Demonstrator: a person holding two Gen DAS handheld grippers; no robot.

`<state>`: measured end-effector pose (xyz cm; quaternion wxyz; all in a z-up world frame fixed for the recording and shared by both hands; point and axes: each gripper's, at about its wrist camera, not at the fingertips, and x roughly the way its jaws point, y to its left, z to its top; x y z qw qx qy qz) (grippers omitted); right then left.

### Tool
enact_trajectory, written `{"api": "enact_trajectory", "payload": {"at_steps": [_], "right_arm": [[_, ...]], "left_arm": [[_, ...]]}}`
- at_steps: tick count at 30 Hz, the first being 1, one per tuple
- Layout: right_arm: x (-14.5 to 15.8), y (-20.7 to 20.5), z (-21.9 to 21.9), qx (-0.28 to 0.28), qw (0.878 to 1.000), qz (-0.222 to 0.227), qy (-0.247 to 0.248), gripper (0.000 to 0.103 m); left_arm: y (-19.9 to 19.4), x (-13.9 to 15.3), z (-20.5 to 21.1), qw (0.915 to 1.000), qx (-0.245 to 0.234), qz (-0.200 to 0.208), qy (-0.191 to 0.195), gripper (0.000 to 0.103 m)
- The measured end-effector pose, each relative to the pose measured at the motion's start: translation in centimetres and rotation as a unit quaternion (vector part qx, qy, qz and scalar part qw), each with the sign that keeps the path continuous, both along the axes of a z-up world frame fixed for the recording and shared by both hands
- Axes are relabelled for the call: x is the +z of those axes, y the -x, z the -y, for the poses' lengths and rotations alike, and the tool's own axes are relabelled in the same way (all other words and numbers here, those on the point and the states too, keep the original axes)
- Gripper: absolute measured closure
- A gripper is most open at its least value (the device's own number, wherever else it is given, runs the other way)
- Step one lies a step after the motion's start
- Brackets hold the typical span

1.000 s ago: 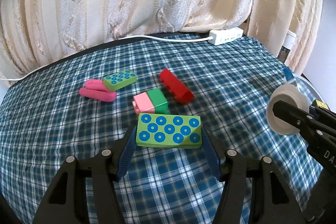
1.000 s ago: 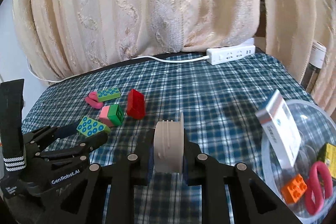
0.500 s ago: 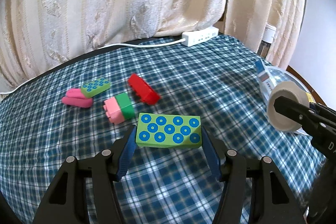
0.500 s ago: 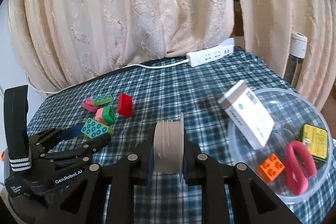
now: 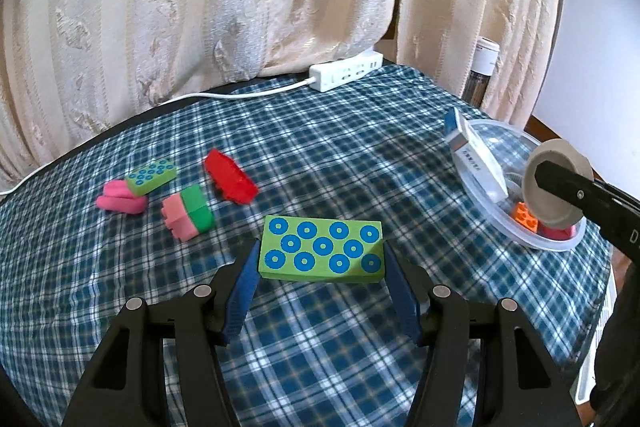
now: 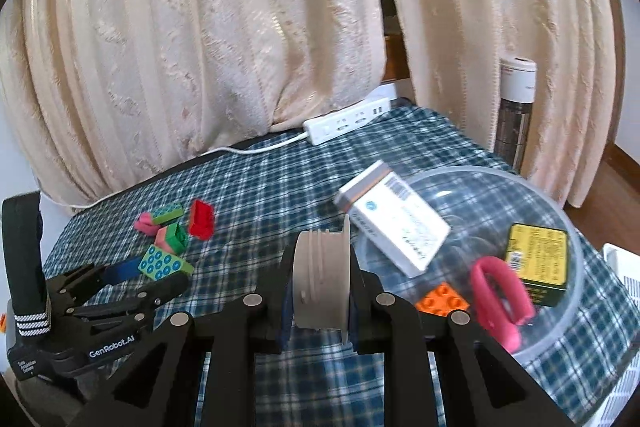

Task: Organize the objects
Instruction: 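Carry the tape roll and green dotted brick toward the clear bowl with both grippers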

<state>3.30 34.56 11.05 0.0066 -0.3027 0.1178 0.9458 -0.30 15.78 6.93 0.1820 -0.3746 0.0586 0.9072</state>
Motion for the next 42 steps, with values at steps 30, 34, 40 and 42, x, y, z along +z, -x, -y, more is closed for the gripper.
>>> {"api": "enact_trajectory", "payload": {"at_steps": [30,34,40,42], "right_arm": [[-0.6,-2.6,-9.7,-0.101,0.994,-0.022,0.034,0.081],[-1.2,-2.7,-10.9,-0.108,0.993,-0.017,0.040,0.081],[-1.8,-2.6,-12.2,-0.112,0.993,-0.010,0.044,0.081],[-2.1,-2.6,-12.6,-0.113,0.992,-0.008,0.046,0.081]], "left_arm": [[-1.5,1.7,-7.5,0.9979,-0.057,-0.017,0.027,0.041],[-1.7,1.9,-8.6,0.9973,-0.065,-0.019,0.030,0.041],[-2.0,2.1,-10.2,0.9962,-0.076,-0.024,0.036,0.041],[-2.1,2.2,-10.7,0.9959,-0.079,-0.025,0.038,0.041]]}}
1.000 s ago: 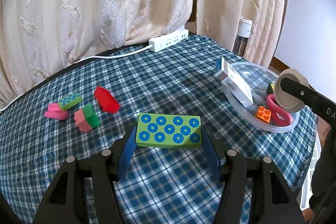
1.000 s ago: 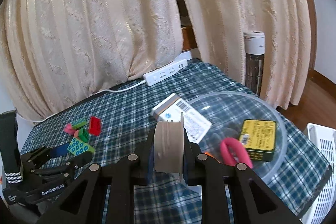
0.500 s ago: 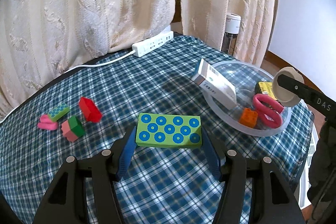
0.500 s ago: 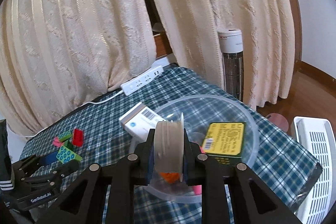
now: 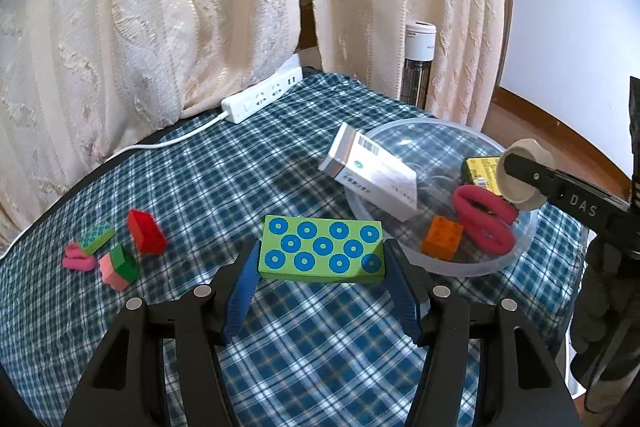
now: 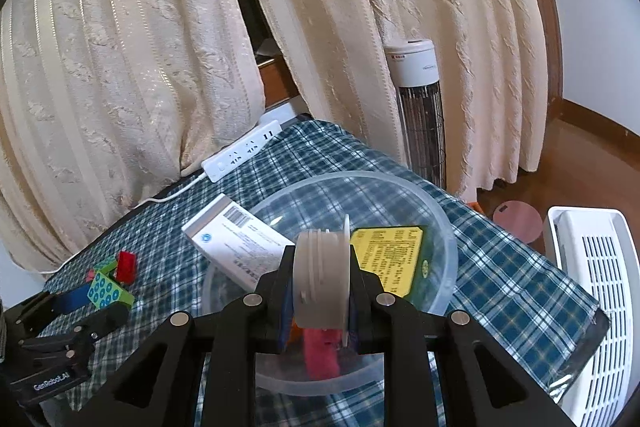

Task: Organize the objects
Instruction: 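Carry the tape roll and green dotted brick toward the clear bowl with both grippers, then release the green brick and tape roll into the bowl, opening both grippers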

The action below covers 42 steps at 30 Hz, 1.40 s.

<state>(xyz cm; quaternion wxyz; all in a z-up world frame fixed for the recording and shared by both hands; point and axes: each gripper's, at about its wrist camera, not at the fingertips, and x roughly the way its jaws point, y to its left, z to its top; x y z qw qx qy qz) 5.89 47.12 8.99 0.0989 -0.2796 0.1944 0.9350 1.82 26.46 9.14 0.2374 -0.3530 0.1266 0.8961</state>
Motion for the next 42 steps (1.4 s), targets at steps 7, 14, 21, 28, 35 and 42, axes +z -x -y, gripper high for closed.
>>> {"api": "enact_trajectory", "payload": {"at_steps": [7,14,21,28,35,42], "right_arm": [[-0.8,-0.1,-1.2,-0.001,1.000,0.007,0.008,0.081],[-0.9,-0.1,-1.8,0.000,1.000,0.002,0.013,0.081],[-0.8,0.0,-2.6,-0.001,1.000,-0.001,0.019,0.081],[-0.9,-0.1,-3.1,0.000,1.000,-0.004,0.026,0.081],[-0.9,0.5,-3.1,0.008,1.000,-0.004,0.027,0.081],[-0.7,0.9,-3.2,0.008,0.999,-0.010,0.031,0.081]], "left_arm": [[-0.2,0.2,-1.8,0.9999,-0.013,-0.002,0.004,0.041],[-0.3,0.3,-3.5,0.9996,-0.026,-0.003,0.007,0.041],[-0.1,0.3,-5.0,0.9992,-0.038,0.001,0.005,0.041],[0.2,0.2,-7.1,0.9983,-0.058,0.009,0.004,0.041],[1.0,-0.4,-8.6,0.9971,-0.072,0.024,-0.003,0.041],[2.0,-1.1,-8.9,0.9964,-0.071,0.044,-0.015,0.038]]}}
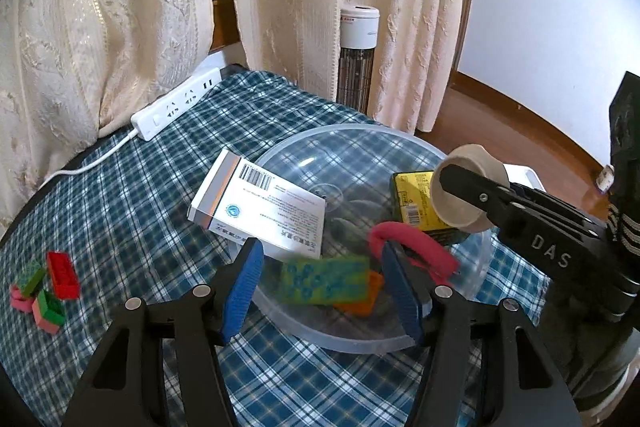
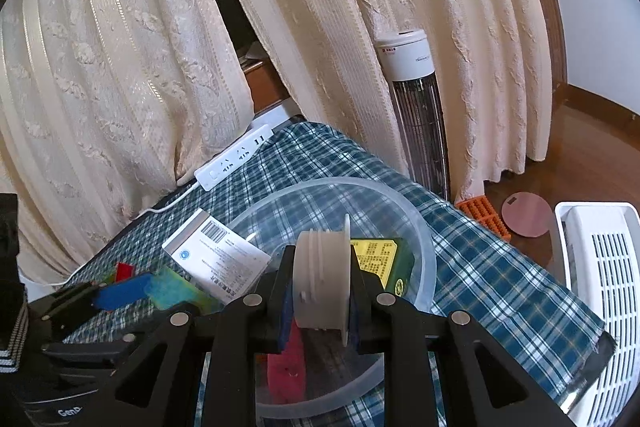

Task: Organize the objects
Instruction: 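Release the green brick and tape roll into the bowl, opening both grippers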

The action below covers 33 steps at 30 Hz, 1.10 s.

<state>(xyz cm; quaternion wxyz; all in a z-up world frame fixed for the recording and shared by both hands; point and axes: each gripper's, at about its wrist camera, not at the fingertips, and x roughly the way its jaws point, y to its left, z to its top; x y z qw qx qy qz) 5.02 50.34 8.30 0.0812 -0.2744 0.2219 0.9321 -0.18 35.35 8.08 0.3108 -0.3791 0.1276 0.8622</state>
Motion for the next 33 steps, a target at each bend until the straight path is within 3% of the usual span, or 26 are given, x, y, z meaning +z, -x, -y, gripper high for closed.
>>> {"api": "enact_trajectory", "payload": {"at_steps": [17,20,21,33], "right_arm": [[1.6,1.6,1.6,0.016,1.000,-0.017,-0.007,0.079],[1.6,1.8,1.6,0.007,1.000,-0.017,-0.001,0.052],[1.6,1.8,1.6,0.005,1.000,-0.019,0.000,0.050],[2.8,1.8,4.2,0.016,0.999,-0.022,-0.023,0.050]], "left_arm": [[0.9,0.4,2.5,0.9991,0.038,-0.019,0.002,0.024],[1.0,0.6,3.1,0.9986,0.047,-0.025,0.005,0.023],[1.0,0.6,3.3,0.9984,0.049,-0.026,0.005,0.023],[1.7,1.0,6.6,0.9965,0.079,-0.025,-0.007,0.023]]}}
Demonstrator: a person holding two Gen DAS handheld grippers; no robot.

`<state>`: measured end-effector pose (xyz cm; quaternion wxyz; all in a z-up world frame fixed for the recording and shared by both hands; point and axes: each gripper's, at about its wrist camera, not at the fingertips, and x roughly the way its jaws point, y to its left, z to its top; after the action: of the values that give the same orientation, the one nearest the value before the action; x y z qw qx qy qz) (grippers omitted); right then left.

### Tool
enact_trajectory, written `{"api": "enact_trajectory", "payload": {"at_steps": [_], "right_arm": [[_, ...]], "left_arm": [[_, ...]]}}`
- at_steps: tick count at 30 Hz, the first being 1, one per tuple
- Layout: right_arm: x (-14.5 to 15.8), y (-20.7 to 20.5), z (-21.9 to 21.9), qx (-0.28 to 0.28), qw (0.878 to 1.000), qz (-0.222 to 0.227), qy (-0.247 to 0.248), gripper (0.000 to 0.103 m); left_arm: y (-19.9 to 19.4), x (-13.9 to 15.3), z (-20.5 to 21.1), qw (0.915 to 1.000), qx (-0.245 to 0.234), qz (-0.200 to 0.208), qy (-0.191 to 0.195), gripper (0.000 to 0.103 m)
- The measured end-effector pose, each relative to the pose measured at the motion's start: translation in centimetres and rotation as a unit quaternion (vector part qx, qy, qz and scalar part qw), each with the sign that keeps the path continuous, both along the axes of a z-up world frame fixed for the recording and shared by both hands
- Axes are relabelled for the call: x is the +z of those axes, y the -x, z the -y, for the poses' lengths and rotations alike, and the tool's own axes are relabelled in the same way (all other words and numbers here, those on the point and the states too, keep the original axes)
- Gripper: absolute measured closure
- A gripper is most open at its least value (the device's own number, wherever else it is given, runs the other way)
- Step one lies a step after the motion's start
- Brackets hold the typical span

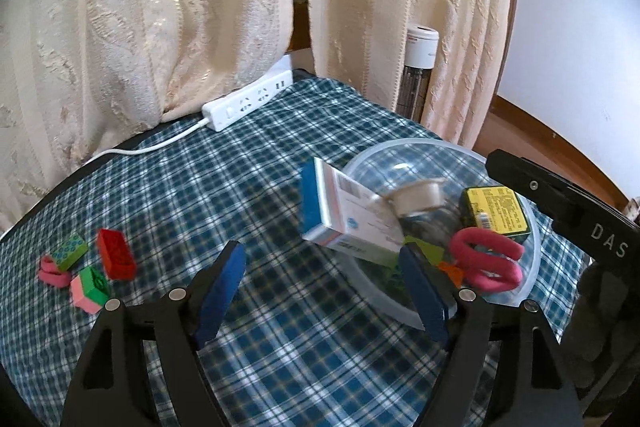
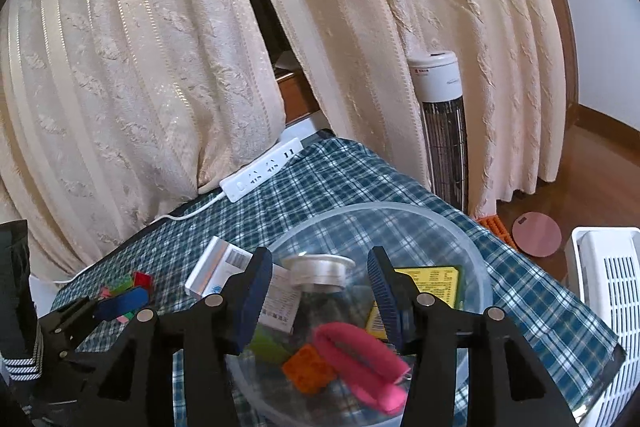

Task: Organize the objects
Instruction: 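Release the green brick and tape roll into the bowl, opening both grippers, then move both grippers back toward the red and pink-green bricks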

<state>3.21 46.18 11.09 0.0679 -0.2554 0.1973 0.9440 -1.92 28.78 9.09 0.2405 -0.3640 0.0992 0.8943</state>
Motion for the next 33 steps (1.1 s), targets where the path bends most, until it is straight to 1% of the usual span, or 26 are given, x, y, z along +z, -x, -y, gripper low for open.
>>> {"api": "enact_trajectory", "payload": {"at_steps": [14,17,26,33], "right_arm": [[0.5,1.0,3.9,0.033,0.999,0.004,-0.009,0.050],[0.6,1.2,4.7,0.039,0.999,0.002,-0.010,0.046],[0.5,2.3,7.6,0.066,0.998,0.009,-0.018,0.044],[0.5,3.0,9.9,0.086,0.996,0.013,-0.027,0.044]], "left_arm": [[1.2,0.2,5.1,0.9988,0.048,0.002,-0.004,0.023],[1.7,0.1,6.5,0.9980,0.063,0.004,-0.003,0.023],[3.1,-0.3,10.8,0.9942,0.107,0.009,-0.004,0.023],[4.7,-1.2,14.7,0.9885,0.149,0.023,-0.004,0.023]]}}
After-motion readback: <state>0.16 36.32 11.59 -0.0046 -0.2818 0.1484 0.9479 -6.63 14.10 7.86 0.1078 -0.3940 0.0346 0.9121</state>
